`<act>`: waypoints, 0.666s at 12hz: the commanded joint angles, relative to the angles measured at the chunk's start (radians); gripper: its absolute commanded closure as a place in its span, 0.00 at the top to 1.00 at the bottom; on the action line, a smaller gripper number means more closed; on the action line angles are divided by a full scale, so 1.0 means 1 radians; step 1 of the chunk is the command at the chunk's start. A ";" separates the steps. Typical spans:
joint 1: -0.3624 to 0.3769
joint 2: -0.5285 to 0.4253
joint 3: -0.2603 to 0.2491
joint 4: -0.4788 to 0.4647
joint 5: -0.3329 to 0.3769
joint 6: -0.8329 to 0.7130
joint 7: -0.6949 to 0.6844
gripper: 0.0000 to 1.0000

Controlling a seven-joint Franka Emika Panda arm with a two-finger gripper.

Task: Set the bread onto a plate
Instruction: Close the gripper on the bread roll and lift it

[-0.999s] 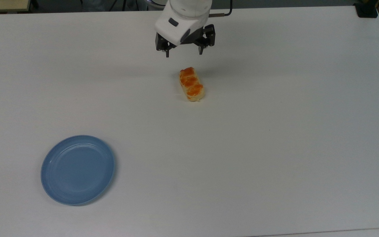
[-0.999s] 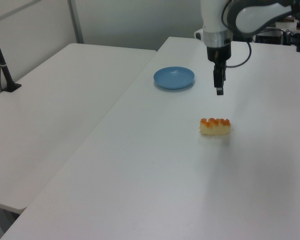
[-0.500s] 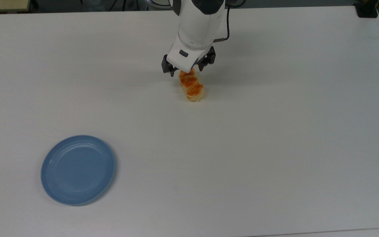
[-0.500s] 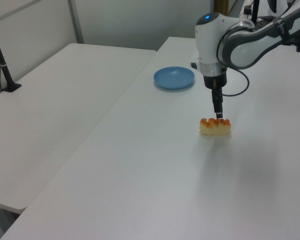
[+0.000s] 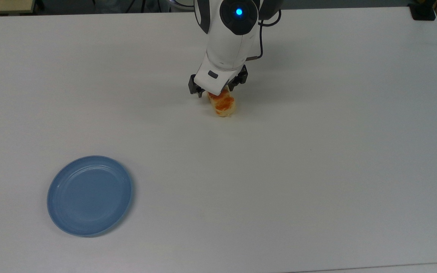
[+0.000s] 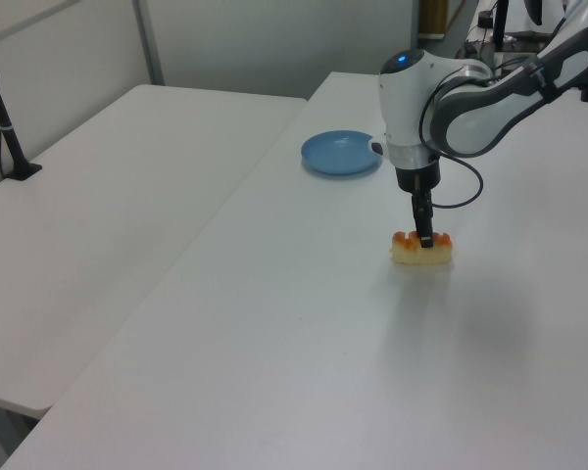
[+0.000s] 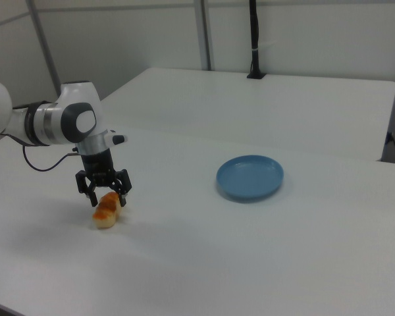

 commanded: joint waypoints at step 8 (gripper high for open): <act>0.032 -0.027 -0.017 0.017 -0.016 -0.020 0.019 0.10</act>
